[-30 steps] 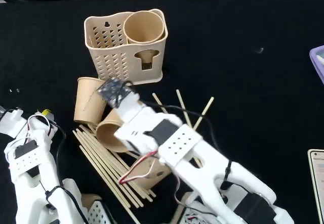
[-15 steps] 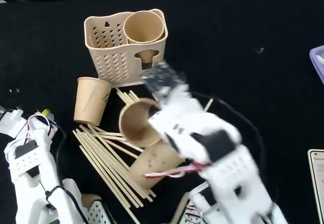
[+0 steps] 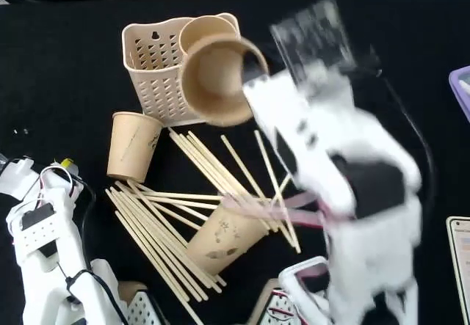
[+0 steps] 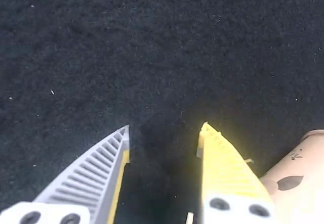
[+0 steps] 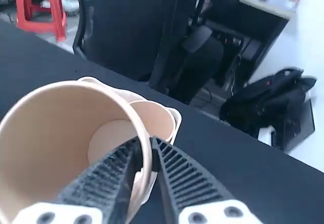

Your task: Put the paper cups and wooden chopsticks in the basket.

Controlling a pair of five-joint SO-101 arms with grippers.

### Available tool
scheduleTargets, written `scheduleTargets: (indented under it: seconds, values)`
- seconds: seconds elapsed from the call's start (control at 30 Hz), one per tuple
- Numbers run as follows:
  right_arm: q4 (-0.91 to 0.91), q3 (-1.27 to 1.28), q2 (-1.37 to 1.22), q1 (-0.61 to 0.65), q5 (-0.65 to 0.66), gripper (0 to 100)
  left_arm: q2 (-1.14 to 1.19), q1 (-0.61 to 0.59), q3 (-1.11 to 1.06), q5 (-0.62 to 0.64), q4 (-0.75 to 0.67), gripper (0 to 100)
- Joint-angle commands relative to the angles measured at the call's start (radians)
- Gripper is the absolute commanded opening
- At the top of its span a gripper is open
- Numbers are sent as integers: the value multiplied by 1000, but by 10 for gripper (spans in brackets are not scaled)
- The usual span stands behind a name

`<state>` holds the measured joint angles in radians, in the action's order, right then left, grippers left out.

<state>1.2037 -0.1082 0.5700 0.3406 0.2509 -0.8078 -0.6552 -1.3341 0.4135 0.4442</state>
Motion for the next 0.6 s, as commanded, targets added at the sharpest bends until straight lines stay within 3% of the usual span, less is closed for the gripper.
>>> scheduleTargets:
  seconds: [0.0,0.2,0.57]
  values:
    - [0,-248,-225,-8,6,11,-21,-1,28,6,-15,223]
    - [20,-478,-467,-20,-69,11,-21,-1,28,6,-12,223]
    - [-9,-518,-631,-95,-77,11,-21,-1,28,6,-11,223]
